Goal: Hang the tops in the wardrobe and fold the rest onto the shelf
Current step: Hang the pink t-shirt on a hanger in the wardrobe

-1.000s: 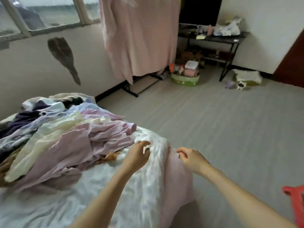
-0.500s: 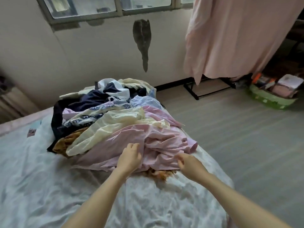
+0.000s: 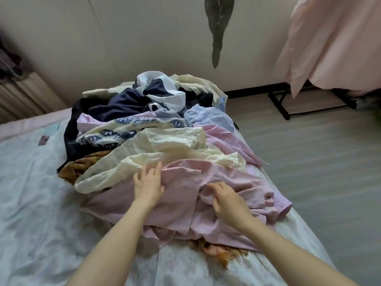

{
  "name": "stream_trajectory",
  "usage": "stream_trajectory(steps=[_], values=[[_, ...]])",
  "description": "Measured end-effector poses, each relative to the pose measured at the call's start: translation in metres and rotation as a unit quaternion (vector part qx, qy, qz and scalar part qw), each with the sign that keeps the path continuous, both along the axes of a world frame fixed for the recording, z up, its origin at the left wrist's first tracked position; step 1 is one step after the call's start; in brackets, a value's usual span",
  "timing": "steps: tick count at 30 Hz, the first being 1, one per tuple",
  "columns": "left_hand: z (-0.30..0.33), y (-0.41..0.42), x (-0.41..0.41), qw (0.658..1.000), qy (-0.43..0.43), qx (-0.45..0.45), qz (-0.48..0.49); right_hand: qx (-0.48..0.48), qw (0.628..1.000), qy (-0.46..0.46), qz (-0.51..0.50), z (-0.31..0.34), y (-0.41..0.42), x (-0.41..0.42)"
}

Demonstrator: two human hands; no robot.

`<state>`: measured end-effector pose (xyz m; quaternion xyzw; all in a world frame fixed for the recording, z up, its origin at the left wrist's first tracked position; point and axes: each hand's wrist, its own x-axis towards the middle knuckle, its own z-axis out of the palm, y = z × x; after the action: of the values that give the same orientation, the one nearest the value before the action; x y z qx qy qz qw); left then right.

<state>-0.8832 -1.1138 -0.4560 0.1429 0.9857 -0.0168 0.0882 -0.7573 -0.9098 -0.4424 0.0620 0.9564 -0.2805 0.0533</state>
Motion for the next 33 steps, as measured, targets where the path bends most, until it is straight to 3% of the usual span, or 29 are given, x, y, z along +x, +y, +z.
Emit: stream_trajectory(steps=[5, 9, 13, 16, 19, 23, 27, 33], values=[[0.006, 0.0, 0.027, 0.974, -0.005, 0.218, -0.064, 0.001, 1.0, 0.019, -0.002, -0.002, 0.006, -0.001], [0.04, -0.004, 0.058, 0.941, 0.028, 0.285, -0.181, 0.033, 0.996, 0.012, 0.078, 0.018, 0.001, -0.009], [0.084, -0.003, 0.074, 0.906, 0.066, 0.367, -0.198, 0.037, 0.991, -0.034, 0.127, 0.043, -0.021, -0.002], [0.11, -0.006, 0.09, 0.885, 0.075, 0.426, -0.172, -0.121, 0.992, 0.016, 0.016, 0.065, -0.031, 0.023], [0.128, -0.004, 0.114, 0.857, 0.047, 0.499, -0.124, -0.136, 0.986, 0.071, -0.063, 0.096, -0.034, 0.055], [0.141, 0.002, 0.162, 0.817, -0.063, 0.565, -0.098, -0.158, 0.969, 0.12, -0.144, 0.149, -0.038, 0.109], [0.156, 0.01, 0.216, 0.811, -0.209, 0.526, -0.152, -0.164, 0.936, 0.183, -0.253, 0.21, -0.025, 0.177], [0.195, 0.054, 0.284, 0.79, -0.238, 0.487, -0.286, -0.147, 0.861, 0.286, -0.395, 0.266, 0.006, 0.28]])
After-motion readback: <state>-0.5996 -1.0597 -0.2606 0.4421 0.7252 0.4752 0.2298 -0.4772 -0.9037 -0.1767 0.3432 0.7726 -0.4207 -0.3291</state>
